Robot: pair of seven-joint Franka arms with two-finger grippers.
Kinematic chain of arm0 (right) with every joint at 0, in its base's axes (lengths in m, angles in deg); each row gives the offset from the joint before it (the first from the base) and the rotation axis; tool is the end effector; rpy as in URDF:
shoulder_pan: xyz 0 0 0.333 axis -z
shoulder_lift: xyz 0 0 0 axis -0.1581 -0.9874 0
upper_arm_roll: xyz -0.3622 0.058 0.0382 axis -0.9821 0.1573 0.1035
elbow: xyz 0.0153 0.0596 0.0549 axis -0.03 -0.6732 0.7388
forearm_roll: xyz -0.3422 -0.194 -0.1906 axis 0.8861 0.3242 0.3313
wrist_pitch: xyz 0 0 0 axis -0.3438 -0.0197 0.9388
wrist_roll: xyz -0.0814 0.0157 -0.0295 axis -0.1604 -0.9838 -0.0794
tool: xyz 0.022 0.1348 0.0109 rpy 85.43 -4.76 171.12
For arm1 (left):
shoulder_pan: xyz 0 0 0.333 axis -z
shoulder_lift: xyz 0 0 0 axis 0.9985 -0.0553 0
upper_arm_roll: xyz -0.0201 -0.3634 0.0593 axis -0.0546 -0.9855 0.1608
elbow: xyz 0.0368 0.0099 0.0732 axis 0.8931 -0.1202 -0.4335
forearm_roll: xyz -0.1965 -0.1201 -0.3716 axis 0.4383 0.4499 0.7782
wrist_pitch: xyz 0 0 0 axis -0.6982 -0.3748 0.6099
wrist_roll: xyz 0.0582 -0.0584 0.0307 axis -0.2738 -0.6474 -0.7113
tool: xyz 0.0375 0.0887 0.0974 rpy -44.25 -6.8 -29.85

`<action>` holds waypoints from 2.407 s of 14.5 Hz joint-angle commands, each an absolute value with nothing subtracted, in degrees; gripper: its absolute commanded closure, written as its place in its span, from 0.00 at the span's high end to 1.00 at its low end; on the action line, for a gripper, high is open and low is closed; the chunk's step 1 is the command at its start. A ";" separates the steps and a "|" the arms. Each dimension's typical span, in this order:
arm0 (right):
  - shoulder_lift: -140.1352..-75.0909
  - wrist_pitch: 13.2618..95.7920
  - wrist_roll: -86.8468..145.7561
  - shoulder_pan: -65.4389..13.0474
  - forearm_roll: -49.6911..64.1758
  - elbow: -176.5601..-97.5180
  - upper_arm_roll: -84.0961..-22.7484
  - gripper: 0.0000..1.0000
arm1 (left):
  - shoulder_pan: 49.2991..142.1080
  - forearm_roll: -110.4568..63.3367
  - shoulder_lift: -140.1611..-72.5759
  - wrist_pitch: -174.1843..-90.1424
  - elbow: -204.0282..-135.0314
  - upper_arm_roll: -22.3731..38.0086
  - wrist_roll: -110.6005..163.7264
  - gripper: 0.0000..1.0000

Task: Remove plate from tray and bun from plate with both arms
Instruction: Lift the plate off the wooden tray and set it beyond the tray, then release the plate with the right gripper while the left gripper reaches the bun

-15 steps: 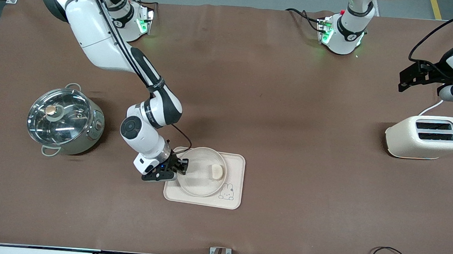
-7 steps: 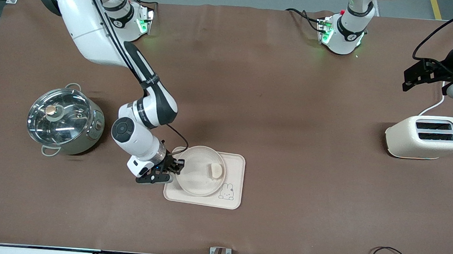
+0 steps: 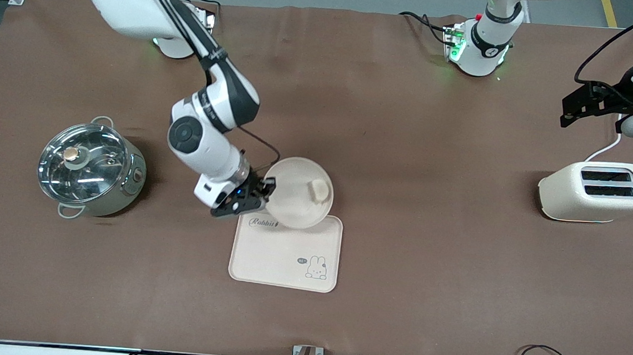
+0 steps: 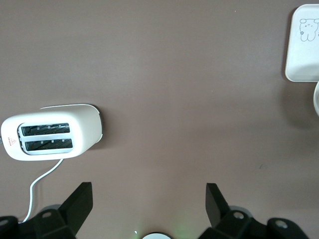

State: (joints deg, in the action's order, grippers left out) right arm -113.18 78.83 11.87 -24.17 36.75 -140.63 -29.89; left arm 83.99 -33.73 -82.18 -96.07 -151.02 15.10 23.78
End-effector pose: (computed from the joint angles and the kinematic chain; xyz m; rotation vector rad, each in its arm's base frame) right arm 0.6256 0.3874 0.2862 -2.8401 -0.3096 -0.0800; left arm 0.5851 -0.0786 0.6986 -3.1207 0.1165 0.0417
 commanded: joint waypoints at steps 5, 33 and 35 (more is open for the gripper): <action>-109.81 94.90 11.94 -14.63 35.92 -158.94 -13.70 0.02 | 83.67 -33.43 -81.71 -95.16 -150.24 15.51 23.01 1.00; -97.25 44.93 19.23 17.43 49.36 -130.58 -12.29 1.00 | 110.71 -35.01 -102.18 -112.98 -155.23 12.87 57.14 1.00; -96.63 42.45 19.59 18.85 49.36 -127.94 -12.20 1.00 | 114.58 -35.01 -104.12 -116.93 -158.83 12.78 65.86 1.00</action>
State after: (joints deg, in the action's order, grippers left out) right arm -97.67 44.78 18.83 16.98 48.76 -129.60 -13.26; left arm 111.86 -33.95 -103.42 -113.54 -155.27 12.61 58.77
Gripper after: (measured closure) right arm 0.000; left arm 0.000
